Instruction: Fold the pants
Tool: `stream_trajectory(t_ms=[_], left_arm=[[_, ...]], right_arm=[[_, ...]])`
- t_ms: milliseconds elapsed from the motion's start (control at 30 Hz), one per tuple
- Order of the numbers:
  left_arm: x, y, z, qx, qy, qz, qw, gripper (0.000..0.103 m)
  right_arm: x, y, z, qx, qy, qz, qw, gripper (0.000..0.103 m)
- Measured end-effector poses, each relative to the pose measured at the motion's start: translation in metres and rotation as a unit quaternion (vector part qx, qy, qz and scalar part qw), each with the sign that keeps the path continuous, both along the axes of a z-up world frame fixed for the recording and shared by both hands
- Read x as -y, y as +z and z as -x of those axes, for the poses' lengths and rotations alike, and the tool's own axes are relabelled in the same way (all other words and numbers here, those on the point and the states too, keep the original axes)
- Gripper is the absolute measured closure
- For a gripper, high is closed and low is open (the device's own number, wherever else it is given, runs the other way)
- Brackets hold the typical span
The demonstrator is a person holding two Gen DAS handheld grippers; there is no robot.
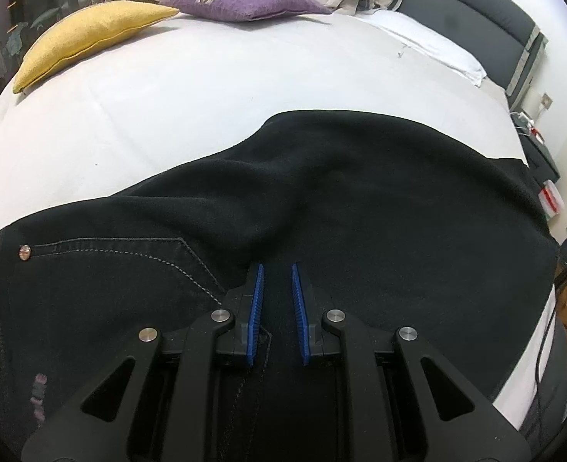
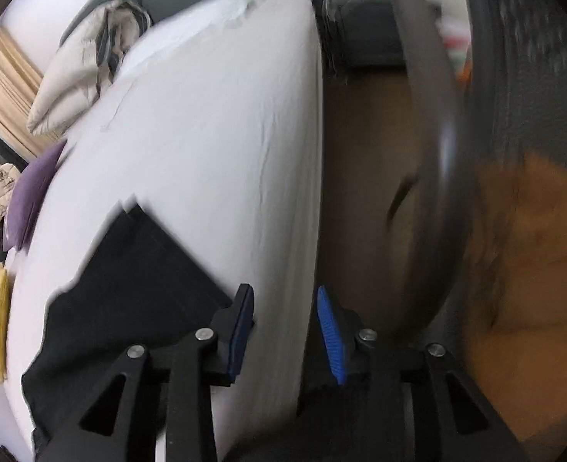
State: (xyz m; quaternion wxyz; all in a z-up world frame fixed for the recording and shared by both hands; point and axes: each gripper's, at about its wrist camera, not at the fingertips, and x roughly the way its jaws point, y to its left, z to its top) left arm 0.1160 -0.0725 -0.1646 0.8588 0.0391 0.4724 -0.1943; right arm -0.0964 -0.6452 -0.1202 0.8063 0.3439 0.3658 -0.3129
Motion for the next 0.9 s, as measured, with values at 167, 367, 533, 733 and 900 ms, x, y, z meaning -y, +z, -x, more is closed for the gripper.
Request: stream_trajectory(t_ms=[167, 367, 533, 733, 900], left_arm=[[0.014, 0.015, -0.002, 0.000, -0.018, 0.018, 0.9997, 0.088], [0.018, -0.002, -0.011, -0.012, -0.035, 0.004, 0.9993, 0.088], [0.013, -0.002, -0.013, -0.010, -0.041, 0.007, 0.9991, 0.088], [0.019, 0.031, -0.006, 0.027, -0.032, 0.017, 0.9990, 0.088], [0.056, 0.036, -0.031, 0.033, -0.073, -0.004, 0.9968, 0.088]], right_arm=[[-0.063, 0.028, -0.095, 0.088, 0.238, -0.056, 0.966, 0.065], [-0.066, -0.043, -0.180, 0.016, 0.274, -0.107, 0.956, 0.085], [-0.005, -0.058, -0.186, 0.046, 0.194, -0.077, 0.977, 0.103], [-0.036, -0.005, -0.163, 0.043, 0.211, -0.023, 0.976, 0.090], [-0.078, -0.032, -0.118, 0.025, 0.251, -0.058, 0.966, 0.060]])
